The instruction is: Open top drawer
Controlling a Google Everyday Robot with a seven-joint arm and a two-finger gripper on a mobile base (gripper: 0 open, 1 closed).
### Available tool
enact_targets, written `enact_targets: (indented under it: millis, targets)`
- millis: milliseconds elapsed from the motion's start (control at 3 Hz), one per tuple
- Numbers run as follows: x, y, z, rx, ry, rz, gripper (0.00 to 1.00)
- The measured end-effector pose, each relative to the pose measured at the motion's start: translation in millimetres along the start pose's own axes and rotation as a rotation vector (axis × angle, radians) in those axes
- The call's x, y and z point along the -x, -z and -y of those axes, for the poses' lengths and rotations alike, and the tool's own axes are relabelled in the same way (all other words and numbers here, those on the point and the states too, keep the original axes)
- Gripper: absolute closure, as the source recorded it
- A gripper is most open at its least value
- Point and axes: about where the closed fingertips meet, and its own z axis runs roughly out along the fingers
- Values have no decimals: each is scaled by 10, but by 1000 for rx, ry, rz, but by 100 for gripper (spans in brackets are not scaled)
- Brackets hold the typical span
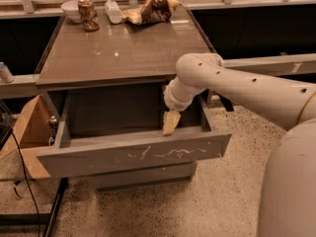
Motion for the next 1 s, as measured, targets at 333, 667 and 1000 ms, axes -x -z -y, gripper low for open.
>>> enact_targets:
  millis: [333, 667, 1000]
  targets:
    - [0, -1, 0, 0, 0, 0, 0]
    - [0, -1, 0, 0, 0, 0, 18]
    - [0, -1, -1, 0, 0, 0, 41]
